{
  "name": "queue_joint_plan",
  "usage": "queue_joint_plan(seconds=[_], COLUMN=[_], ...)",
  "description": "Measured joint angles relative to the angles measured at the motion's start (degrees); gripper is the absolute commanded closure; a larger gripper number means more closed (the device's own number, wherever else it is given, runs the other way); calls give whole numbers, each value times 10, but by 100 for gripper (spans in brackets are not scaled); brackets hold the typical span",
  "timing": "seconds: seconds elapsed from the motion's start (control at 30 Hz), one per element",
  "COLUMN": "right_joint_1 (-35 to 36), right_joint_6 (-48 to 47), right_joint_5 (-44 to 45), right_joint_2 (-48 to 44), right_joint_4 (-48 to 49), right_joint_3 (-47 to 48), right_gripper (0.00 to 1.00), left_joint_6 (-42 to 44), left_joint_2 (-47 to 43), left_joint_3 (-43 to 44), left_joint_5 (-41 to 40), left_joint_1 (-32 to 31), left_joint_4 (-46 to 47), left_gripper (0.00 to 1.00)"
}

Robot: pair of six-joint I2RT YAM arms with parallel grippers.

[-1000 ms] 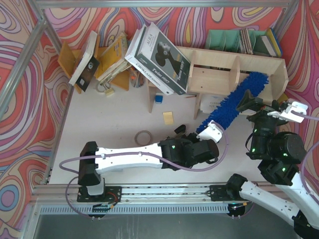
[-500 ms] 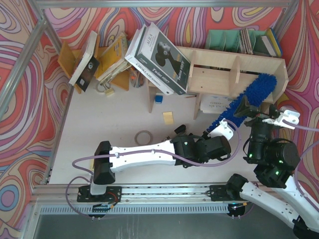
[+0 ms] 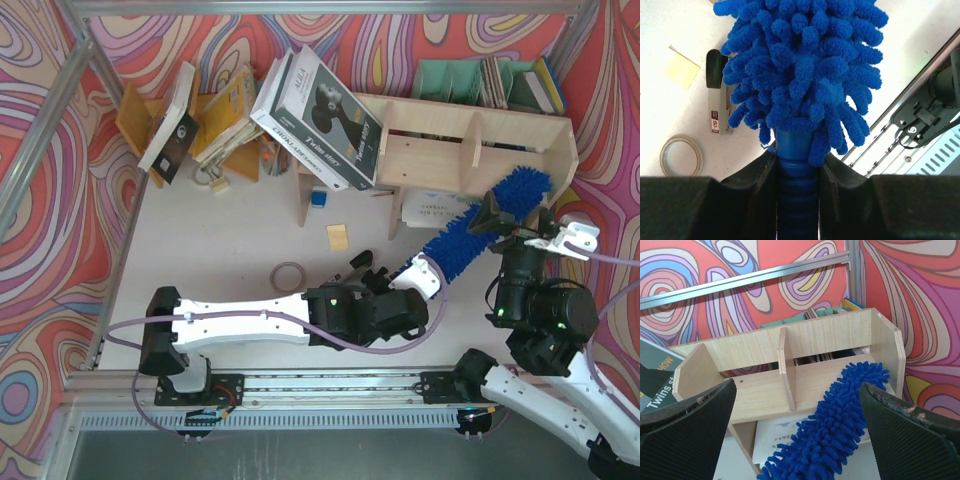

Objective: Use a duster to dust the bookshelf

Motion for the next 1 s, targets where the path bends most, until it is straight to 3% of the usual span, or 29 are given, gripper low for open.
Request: queue_joint_plan(seconds=[0.27,0.77,1.0], right_joint_1=[0,0,0], right_joint_6=[-15,-21,-21], right_joint_5=[4,7,10], right_joint_2=[-10,-47,-57], right_joint_4=[23,41,45], right_joint_3=[-12,-22,-26], right_gripper=[1,1,1], left_joint_6=[-2,7,8], left_joint_2=[0,106,83], left_joint_3=[2,122,83], left_joint_5=[9,31,41], left_joint_1=[21,66,66], left_joint_4=[23,36,75], left_gripper=[100,100,100])
